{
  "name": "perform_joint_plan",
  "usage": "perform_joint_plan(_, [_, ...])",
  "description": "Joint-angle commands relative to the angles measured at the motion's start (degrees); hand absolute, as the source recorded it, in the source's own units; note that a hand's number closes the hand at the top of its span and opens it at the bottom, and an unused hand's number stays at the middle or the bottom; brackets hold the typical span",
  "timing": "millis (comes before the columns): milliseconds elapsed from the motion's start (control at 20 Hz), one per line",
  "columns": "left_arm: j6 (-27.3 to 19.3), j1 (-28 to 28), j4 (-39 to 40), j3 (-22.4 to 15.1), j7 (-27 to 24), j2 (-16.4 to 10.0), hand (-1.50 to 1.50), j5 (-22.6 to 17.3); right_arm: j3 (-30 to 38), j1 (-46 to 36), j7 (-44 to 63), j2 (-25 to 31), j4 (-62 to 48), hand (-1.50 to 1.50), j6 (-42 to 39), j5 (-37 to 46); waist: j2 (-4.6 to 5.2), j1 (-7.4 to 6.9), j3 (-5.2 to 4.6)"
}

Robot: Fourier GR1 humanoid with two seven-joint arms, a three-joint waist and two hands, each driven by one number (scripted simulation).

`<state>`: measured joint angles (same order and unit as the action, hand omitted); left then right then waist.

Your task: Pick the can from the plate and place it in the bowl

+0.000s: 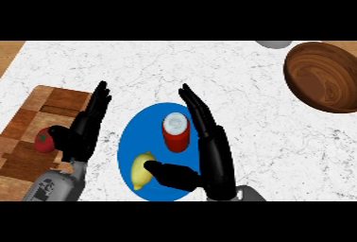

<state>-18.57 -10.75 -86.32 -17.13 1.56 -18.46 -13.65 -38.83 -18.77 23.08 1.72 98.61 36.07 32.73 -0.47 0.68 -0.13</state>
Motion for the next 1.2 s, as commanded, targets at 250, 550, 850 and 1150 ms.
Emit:
perform_joint_plan(250, [3.03,2.15,1.00,1.04,-2.76,0.57,0.00,0.05,5.72,-12.62,31.46,-1.67,8.86,-1.50,-21.13,5.56,0.24,-0.52,0.02])
perform_joint_plan(550, [1.59,2.53,-0.21,0.38,-1.61,2.39,0.00,2.07,8.21,-13.26,38.38,-1.70,5.86,-1.50,-29.13,-0.16,0.36,-0.74,0.10])
perform_joint_plan(850, [2.36,-1.74,2.20,2.58,0.44,3.31,0.00,2.91,10.28,-13.19,35.73,-1.32,-0.86,-1.50,-32.23,-5.57,0.55,-0.63,0.12])
perform_joint_plan(1150, [3.41,2.26,-0.76,2.55,0.01,5.72,0.00,5.99,4.74,-8.44,31.17,-1.70,-2.85,-1.50,-25.48,-4.43,0.44,-0.94,0.13])
